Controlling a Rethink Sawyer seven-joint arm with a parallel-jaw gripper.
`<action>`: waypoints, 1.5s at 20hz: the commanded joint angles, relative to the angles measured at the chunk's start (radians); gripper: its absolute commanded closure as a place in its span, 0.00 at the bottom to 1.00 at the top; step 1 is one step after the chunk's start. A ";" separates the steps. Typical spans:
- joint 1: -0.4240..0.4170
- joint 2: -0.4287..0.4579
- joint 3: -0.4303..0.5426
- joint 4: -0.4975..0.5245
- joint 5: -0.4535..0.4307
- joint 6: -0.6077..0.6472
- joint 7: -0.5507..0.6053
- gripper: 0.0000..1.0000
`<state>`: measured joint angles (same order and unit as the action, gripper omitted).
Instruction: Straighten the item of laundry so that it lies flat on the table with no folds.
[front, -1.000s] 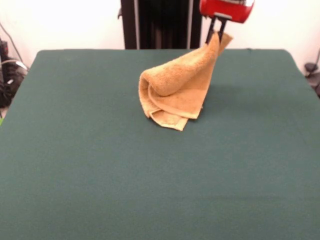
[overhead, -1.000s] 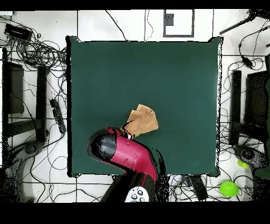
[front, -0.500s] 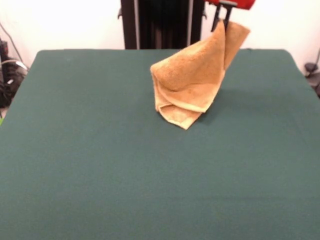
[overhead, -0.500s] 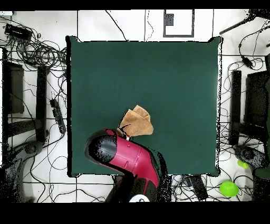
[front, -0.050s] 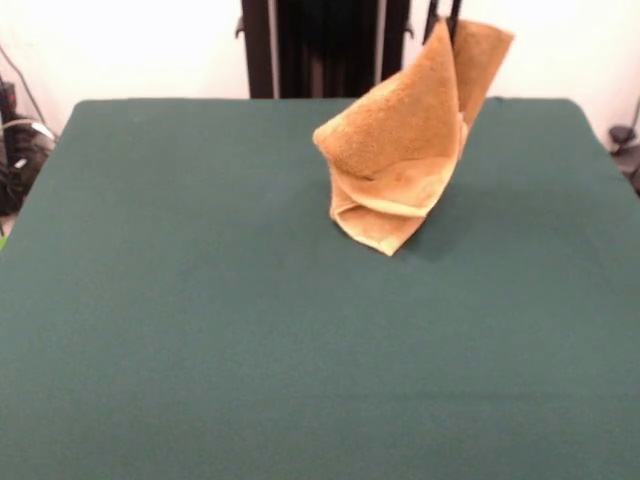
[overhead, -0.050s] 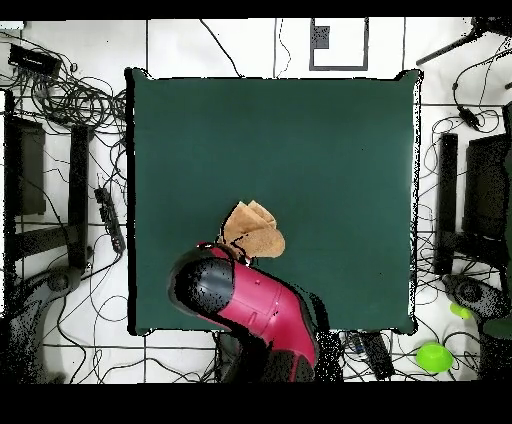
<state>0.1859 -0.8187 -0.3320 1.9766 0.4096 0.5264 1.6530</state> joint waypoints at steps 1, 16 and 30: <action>-0.117 -0.083 0.269 0.178 0.117 -0.008 0.007 1.00; -0.341 -0.201 0.533 0.179 -0.025 -0.064 -0.160 1.00; -0.646 -0.215 0.925 0.130 -0.290 -0.232 -0.220 1.00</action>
<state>-0.3578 -1.0482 0.2808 2.0938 0.2065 0.4280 1.6528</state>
